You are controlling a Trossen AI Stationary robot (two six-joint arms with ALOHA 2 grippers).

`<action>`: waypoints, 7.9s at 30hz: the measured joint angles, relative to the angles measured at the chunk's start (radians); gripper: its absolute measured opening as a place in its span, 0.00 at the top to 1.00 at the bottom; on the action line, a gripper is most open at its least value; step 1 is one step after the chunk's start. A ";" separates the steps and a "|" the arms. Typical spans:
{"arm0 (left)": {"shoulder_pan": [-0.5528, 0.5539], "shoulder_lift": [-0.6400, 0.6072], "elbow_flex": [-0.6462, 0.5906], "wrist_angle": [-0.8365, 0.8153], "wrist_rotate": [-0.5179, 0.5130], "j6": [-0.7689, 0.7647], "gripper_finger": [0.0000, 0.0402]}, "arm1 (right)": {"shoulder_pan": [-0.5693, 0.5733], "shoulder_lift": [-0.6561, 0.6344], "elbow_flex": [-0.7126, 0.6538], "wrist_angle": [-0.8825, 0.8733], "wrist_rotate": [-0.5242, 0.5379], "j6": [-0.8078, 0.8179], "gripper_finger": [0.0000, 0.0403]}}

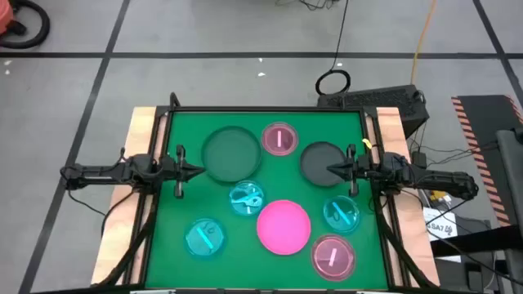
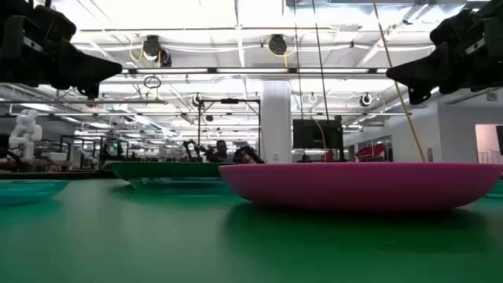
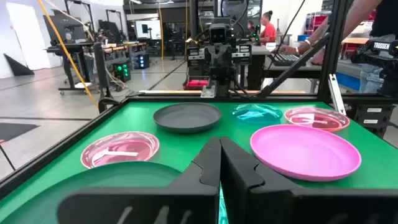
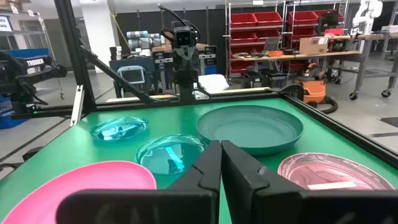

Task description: Stack plastic plates

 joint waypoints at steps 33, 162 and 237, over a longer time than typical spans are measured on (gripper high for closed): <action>0.000 0.000 0.000 0.000 0.000 0.000 1.00 | 0.000 0.000 0.000 0.000 0.000 0.000 0.98; -0.001 0.322 0.576 -0.347 -0.066 -0.088 1.00 | 0.000 0.000 0.000 0.000 0.000 0.000 0.98; 0.142 1.139 1.205 -0.425 -0.151 -0.315 1.00 | 0.000 0.668 0.953 -0.642 0.098 0.316 1.00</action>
